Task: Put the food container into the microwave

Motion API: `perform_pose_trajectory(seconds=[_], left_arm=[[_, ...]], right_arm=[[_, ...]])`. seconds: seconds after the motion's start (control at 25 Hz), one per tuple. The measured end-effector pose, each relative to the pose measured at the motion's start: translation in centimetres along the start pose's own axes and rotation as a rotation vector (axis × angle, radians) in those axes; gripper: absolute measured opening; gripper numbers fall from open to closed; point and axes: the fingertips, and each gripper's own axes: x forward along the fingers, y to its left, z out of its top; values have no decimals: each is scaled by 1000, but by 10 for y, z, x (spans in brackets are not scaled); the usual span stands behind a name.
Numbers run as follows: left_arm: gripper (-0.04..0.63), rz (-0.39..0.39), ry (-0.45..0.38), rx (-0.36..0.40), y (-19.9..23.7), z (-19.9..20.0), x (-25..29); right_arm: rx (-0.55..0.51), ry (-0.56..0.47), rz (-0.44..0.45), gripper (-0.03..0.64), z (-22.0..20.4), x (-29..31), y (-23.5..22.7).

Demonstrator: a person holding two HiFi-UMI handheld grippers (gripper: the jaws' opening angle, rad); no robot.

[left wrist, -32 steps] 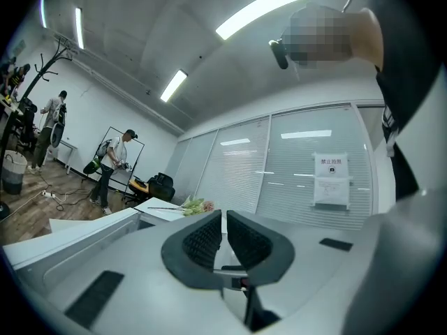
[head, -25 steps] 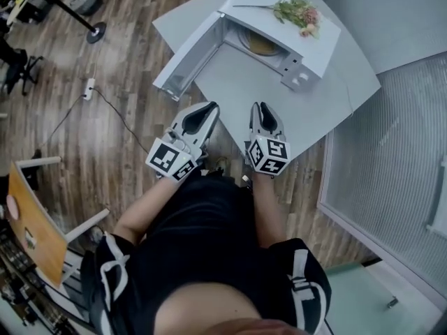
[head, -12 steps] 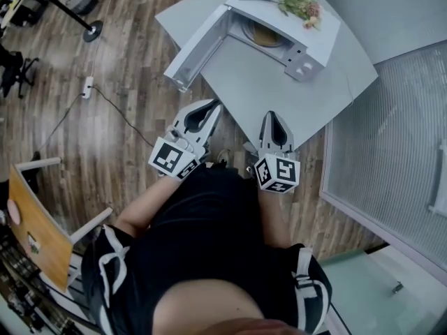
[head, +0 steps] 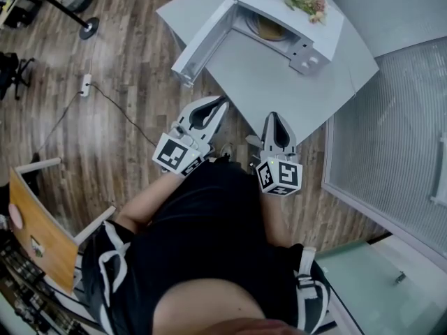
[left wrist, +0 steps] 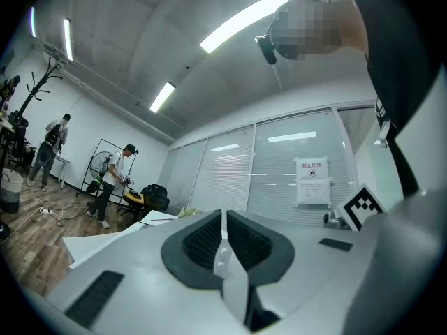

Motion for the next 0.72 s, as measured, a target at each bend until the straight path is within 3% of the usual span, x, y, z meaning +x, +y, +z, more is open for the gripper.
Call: perform_pose_trajectory(seconds=[0.72], left_arm=[[43, -16, 0, -5, 4, 0, -15]], right_arm=[[7, 1, -31, 24, -5, -2, 7]])
